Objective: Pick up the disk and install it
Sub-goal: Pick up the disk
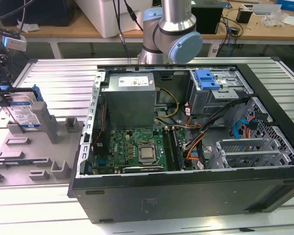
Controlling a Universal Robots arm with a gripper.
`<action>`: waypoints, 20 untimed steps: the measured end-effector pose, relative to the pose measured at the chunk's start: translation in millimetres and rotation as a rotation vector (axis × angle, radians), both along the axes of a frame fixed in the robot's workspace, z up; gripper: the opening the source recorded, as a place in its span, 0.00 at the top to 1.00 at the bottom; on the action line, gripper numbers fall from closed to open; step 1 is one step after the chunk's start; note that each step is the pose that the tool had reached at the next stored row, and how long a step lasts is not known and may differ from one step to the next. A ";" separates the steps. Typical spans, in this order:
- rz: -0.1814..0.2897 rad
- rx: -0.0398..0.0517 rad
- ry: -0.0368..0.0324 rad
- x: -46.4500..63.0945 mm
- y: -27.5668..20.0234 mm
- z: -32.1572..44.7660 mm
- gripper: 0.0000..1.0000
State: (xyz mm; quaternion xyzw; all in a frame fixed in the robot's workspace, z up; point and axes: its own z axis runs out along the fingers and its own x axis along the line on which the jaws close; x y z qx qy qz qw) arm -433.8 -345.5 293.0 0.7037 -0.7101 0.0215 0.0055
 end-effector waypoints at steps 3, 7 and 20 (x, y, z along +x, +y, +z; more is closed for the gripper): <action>0.000 -0.0001 0.0000 0.0 0.0 0.0 0.60; 0.000 0.0000 0.0001 0.0 0.0 0.0 0.64; 0.000 -0.0001 -0.0001 0.0 0.0 2.6 0.64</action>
